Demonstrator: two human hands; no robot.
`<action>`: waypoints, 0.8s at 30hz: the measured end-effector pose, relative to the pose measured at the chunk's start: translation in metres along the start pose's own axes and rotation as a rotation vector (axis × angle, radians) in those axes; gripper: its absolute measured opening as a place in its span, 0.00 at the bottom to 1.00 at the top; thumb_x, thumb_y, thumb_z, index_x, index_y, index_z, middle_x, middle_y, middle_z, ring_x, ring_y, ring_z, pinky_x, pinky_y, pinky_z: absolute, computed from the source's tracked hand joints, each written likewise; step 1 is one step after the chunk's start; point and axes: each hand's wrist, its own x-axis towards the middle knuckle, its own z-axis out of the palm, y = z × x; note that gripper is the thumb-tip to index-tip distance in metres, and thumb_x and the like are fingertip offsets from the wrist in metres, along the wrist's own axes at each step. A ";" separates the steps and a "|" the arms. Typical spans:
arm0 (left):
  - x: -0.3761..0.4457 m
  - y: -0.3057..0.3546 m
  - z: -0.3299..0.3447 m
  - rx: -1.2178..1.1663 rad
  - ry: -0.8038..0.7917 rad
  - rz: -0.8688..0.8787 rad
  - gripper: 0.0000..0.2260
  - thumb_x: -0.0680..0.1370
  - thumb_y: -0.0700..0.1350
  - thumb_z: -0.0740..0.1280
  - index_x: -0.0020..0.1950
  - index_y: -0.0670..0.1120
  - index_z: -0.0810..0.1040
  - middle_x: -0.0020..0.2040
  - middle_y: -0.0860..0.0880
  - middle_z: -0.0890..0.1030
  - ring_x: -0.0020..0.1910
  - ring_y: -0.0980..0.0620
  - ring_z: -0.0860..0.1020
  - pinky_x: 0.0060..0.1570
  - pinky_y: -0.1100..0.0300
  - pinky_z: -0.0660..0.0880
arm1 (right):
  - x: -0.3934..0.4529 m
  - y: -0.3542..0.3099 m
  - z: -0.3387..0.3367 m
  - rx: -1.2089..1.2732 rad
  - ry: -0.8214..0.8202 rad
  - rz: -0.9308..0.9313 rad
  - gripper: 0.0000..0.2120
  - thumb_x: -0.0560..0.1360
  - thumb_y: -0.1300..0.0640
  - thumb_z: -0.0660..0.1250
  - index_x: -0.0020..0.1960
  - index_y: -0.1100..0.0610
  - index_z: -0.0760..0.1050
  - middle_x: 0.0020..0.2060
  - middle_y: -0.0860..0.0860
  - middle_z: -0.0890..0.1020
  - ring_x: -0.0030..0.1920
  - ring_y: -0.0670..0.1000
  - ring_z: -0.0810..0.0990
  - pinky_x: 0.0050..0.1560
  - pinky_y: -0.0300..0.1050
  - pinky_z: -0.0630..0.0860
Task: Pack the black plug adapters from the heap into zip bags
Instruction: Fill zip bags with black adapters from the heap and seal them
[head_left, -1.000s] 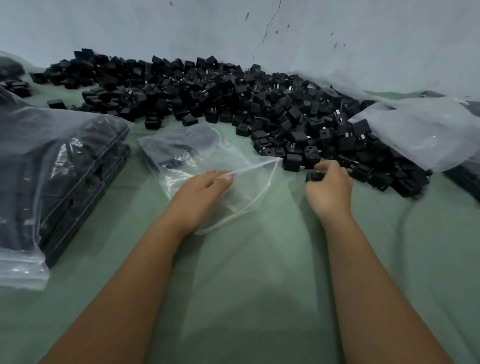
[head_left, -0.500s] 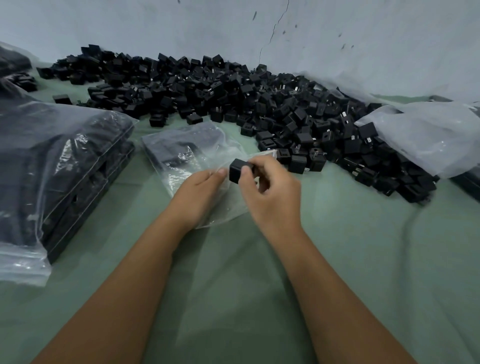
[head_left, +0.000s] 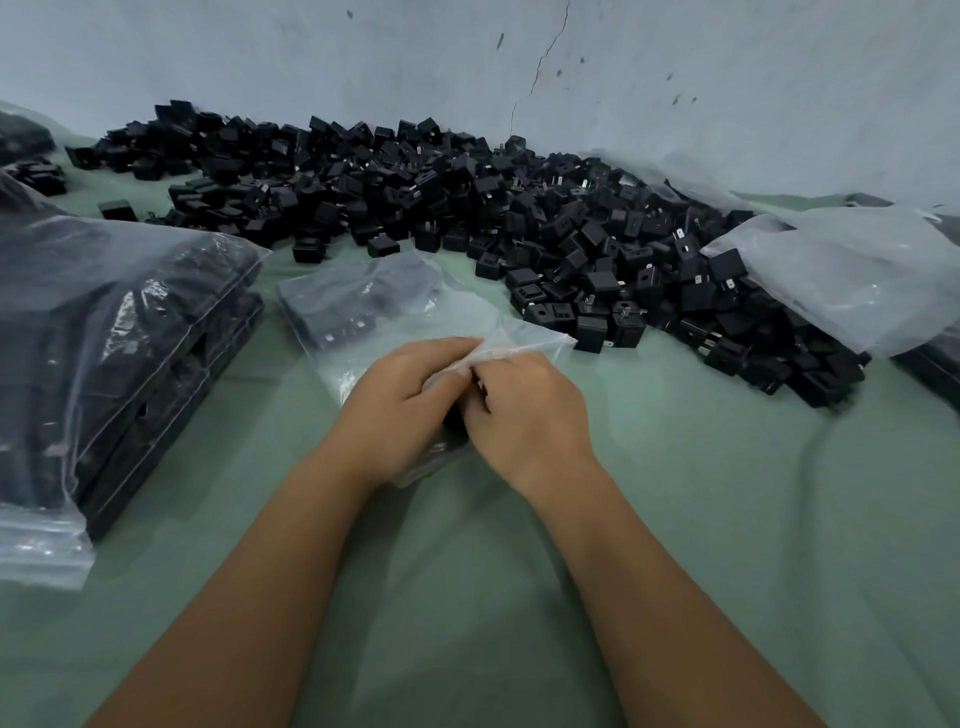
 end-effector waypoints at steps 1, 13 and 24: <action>0.000 0.000 0.000 -0.016 -0.001 -0.025 0.13 0.80 0.47 0.57 0.56 0.56 0.80 0.52 0.57 0.83 0.55 0.55 0.80 0.56 0.47 0.76 | -0.001 0.000 -0.002 0.057 -0.004 0.023 0.10 0.72 0.50 0.58 0.49 0.50 0.77 0.44 0.45 0.79 0.48 0.48 0.74 0.39 0.42 0.69; 0.000 0.001 -0.001 -0.237 0.101 -0.143 0.14 0.79 0.50 0.58 0.56 0.61 0.81 0.54 0.60 0.84 0.58 0.61 0.79 0.59 0.63 0.73 | -0.001 0.000 0.001 -0.094 0.065 -0.065 0.16 0.69 0.46 0.66 0.50 0.56 0.74 0.39 0.50 0.80 0.43 0.53 0.73 0.42 0.43 0.64; -0.002 0.008 -0.008 -0.192 0.074 -0.126 0.15 0.75 0.50 0.64 0.59 0.56 0.83 0.64 0.58 0.79 0.66 0.64 0.72 0.70 0.53 0.68 | -0.001 -0.010 -0.005 -0.105 0.018 -0.162 0.04 0.67 0.58 0.70 0.42 0.57 0.80 0.38 0.52 0.83 0.43 0.57 0.80 0.44 0.46 0.72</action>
